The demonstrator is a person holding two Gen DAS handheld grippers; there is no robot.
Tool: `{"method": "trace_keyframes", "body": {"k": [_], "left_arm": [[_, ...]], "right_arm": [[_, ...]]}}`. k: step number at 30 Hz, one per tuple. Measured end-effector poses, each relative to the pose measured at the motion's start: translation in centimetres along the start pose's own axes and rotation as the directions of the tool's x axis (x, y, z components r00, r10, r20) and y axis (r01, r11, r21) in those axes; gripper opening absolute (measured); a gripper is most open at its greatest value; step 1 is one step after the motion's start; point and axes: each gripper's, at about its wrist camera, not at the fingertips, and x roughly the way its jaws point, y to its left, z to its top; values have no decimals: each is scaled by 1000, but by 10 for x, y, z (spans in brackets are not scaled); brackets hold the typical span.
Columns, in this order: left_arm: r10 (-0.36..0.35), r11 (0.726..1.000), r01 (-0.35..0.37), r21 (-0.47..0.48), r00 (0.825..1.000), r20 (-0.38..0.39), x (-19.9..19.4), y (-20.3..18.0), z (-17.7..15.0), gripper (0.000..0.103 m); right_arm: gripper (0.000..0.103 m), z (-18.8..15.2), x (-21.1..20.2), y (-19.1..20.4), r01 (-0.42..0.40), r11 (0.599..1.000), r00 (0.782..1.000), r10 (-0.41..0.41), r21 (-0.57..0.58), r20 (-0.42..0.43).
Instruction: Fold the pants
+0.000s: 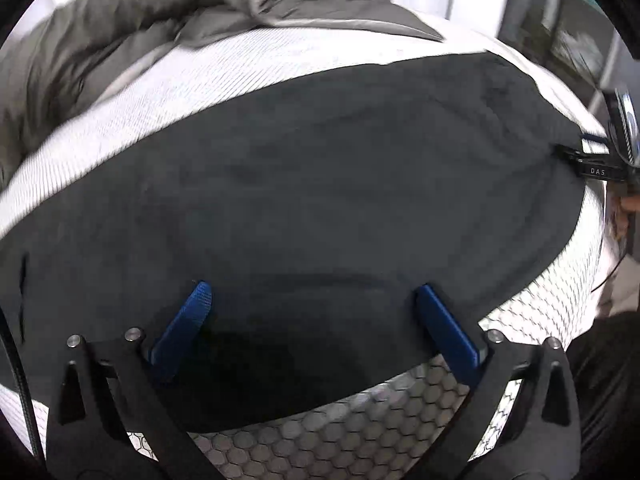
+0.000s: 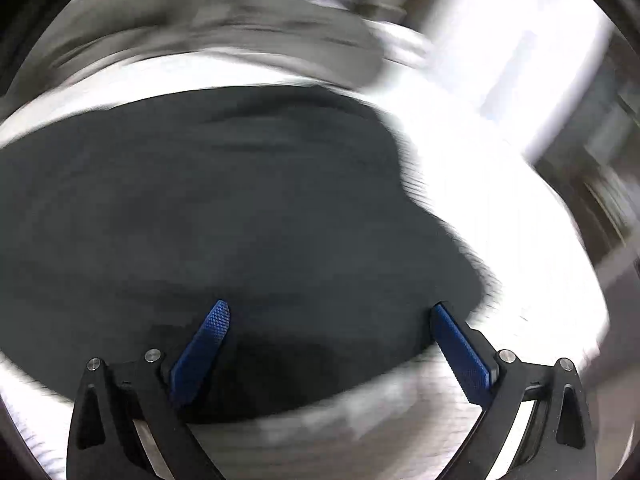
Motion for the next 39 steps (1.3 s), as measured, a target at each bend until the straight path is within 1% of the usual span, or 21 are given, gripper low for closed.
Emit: {"method": "trace_keyframes", "body": {"k": [1,3,5,7,9,12,13,15,18,19,20,21,22,24,26,27,29,31,33,36,39], "left_arm": [[4,1000,-4,-14,1000,-1,-1,4,0,103],[14,1000,-14,-25,1000,4,-1,19,7,103],[7,1000,-6,-23,1000,18,-6,15,7,102],[-20,1000,21,-11,999,45,-8,15,17,102],[-39,999,39,-6,998,49,-8,6,24,102],[-20,1000,20,9,1000,4,9,-4,31,102],[-19,1000,19,18,1000,-15,15,-4,32,103],[-27,999,28,24,999,-26,21,0,33,103],[17,1000,-18,-16,999,-32,17,23,30,103],[38,998,-39,-38,999,-38,16,34,27,103],[59,996,-61,-58,997,-40,16,42,27,103],[94,992,-96,-82,995,-37,15,54,24,103],[120,988,-123,-96,992,-37,15,61,22,103],[123,982,-127,-138,992,-39,16,75,21,103],[124,976,-130,-176,991,-43,12,79,25,100],[126,975,-131,-178,991,-36,9,78,28,99],[120,983,-117,-143,993,12,1,68,36,99],[140,988,-138,-70,990,23,5,52,47,99],[146,989,-146,-25,989,4,12,42,54,99],[138,990,-139,-12,990,-41,30,37,55,100],[121,991,-124,-49,991,-59,32,48,52,100]], "right_arm": [[101,-1,5,-17,32,997,999,-32,65,-11],[100,-1,5,-41,17,982,1000,-16,187,-7],[98,1,-8,-37,-5,982,999,-2,189,35],[98,7,-27,-16,-50,992,993,37,118,112],[98,13,-41,18,-129,992,981,125,16,148],[98,17,-44,76,-242,956,959,261,-166,108],[98,16,-38,95,-225,946,965,250,-233,84],[98,15,-24,110,-138,943,983,167,-302,72],[98,23,-5,75,-36,983,997,48,-177,65],[98,24,4,51,41,995,998,-37,-96,53],[98,27,12,38,84,996,996,-83,-41,36],[98,24,20,16,88,995,996,-89,39,10],[98,21,23,2,22,994,1000,-23,103,7],[98,18,19,-3,-9,991,1000,6,135,24],[98,21,-1,15,34,997,997,-38,63,61],[98,26,-6,28,16,999,996,-19,38,86],[98,30,-25,54,-98,995,988,97,7,123],[98,41,-29,95,-267,963,959,270,-42,90],[98,48,-29,139,-324,934,940,336,-152,55],[98,48,-23,191,-279,920,955,295,-274,20],[98,54,-9,186,-247,935,967,256,-256,4]]}}
